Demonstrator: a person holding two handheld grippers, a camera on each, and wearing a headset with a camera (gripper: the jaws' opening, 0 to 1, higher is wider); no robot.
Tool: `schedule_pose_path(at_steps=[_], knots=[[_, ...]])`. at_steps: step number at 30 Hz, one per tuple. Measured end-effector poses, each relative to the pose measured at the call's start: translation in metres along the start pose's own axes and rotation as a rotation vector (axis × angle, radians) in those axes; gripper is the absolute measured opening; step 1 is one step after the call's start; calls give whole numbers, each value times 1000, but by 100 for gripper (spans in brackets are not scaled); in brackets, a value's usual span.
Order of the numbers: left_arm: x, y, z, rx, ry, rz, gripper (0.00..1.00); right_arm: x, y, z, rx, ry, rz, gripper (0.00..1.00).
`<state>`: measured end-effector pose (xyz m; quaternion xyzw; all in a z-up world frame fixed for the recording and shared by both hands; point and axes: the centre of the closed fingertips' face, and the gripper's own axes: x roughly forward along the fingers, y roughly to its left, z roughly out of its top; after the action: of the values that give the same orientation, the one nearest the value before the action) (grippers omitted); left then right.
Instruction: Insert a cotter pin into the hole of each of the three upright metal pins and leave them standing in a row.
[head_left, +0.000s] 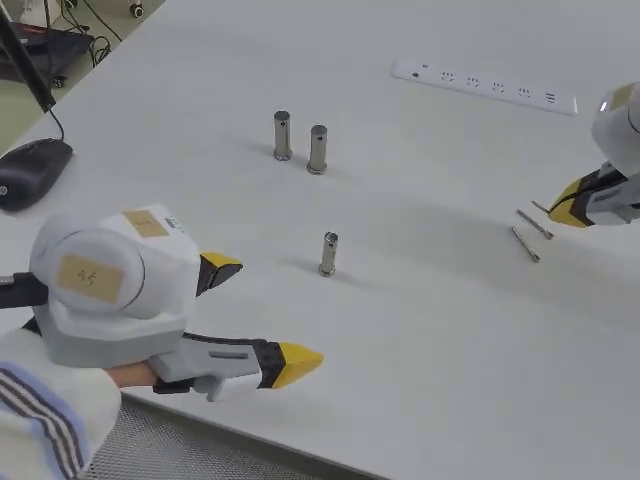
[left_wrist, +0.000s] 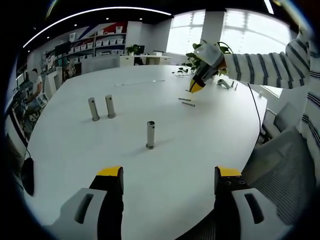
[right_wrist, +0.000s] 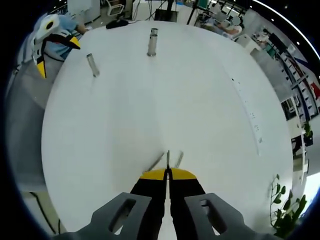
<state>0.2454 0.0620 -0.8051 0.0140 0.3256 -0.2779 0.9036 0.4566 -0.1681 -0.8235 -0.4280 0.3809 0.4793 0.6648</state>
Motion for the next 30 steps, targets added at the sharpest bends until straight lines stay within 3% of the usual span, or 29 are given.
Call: schedule_pose_path(at_steps=[10,18,30], knots=[[1,-3,5,-17,-27,-11,72,-16,17,13,-24,-43,-54,2],[3,-7,4,-21,-33,-29,70,-26,42,21,-59,-60,-84,2],[7,-14,6,-10,-36,-63,67,-39,73,40,-29,-153,-99,2]])
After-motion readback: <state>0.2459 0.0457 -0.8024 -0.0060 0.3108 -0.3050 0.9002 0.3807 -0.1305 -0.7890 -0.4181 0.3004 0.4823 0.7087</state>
